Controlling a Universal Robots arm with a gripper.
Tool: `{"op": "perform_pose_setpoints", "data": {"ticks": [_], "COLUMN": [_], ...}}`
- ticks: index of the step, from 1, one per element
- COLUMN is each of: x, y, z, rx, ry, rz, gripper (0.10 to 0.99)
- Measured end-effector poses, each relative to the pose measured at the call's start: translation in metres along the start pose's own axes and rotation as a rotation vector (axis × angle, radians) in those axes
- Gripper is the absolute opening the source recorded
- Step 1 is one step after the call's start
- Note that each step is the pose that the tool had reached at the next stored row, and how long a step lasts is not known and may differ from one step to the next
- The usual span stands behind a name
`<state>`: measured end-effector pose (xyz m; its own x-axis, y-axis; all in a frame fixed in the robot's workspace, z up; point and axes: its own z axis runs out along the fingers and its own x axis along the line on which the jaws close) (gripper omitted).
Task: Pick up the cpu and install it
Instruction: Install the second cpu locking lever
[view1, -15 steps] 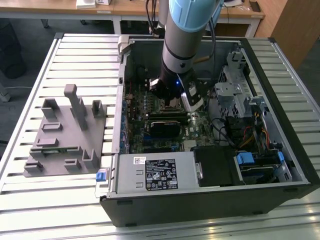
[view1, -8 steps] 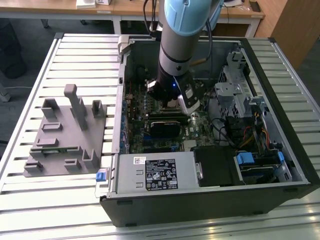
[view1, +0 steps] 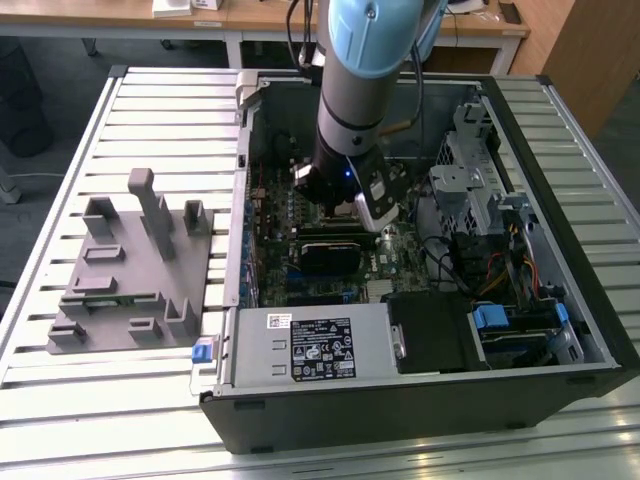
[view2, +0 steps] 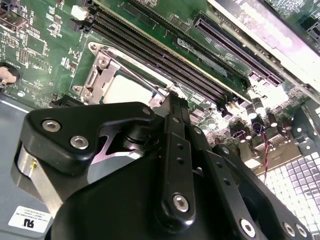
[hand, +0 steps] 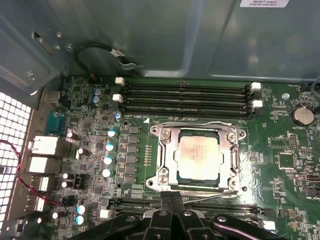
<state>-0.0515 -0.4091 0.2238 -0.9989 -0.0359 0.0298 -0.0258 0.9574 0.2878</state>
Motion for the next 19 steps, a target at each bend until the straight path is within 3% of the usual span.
{"op": "perform_pose_setpoints", "data": {"ticks": [10,19], "x": [0.0005,0.0100], "y": [-0.0022,-0.0042], "z": [0.0074,0.0154], "rx": [0.000,-0.003], "ry": [-0.0001,-0.0003], "rz": [0.001,0.001], "gripper": [0.106,0.106]}}
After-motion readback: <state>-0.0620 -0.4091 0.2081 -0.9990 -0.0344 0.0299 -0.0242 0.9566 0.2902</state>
